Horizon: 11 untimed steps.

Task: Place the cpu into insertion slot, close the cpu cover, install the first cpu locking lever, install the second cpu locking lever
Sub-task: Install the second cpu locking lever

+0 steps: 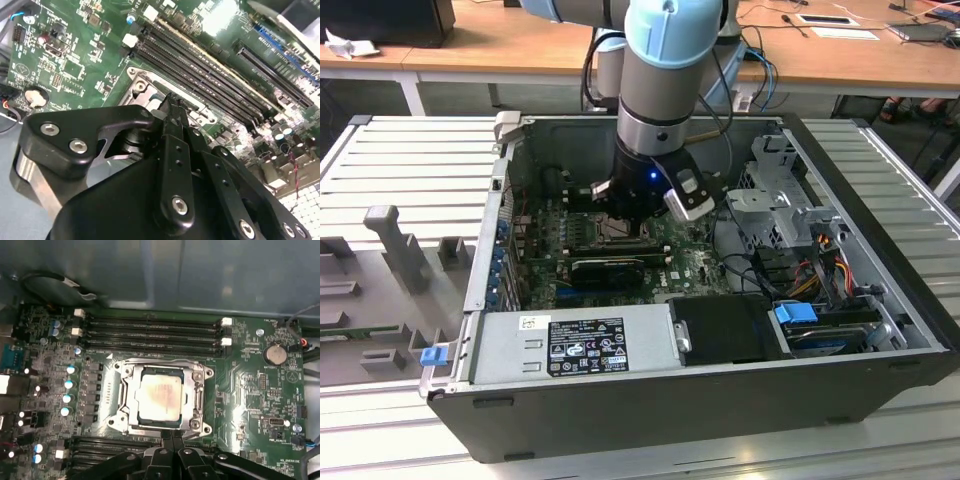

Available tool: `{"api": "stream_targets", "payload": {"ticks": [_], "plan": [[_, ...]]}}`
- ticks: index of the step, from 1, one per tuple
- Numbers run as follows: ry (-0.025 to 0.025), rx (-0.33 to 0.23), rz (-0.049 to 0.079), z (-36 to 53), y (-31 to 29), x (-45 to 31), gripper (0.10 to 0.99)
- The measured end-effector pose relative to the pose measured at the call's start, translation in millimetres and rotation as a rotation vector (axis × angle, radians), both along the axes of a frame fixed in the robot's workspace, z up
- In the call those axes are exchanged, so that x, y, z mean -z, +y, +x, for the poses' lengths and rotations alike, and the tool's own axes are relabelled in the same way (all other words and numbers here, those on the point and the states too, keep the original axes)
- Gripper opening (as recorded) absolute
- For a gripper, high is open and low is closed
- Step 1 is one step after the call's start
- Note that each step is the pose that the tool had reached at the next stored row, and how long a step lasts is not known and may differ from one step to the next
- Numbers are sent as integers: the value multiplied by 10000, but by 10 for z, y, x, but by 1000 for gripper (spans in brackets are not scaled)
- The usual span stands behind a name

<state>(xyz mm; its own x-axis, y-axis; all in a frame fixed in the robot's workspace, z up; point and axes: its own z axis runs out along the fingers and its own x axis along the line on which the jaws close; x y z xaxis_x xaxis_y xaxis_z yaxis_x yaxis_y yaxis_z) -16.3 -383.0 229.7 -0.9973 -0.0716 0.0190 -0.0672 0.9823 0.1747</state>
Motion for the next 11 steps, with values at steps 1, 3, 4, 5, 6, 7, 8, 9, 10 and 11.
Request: {"api": "stream_targets", "payload": {"ticks": [1,3,4,5,6,7,8,9,10,11], "plan": [[1,2,3,-7,-25,0,106],[1,0,8,-46,-43,4,106],[1,0,8,-83,-44,7,106],[1,0,10,-140,-45,17,106],[2,1,12,-169,-46,24,106],[1,2,15,-183,-46,31,106],[1,1,19,-199,-47,41,106],[0,0,20,-213,-48,49,106],[1,-1,20,-229,-49,57,106],[2,-3,22,-240,-51,63,106]]}}
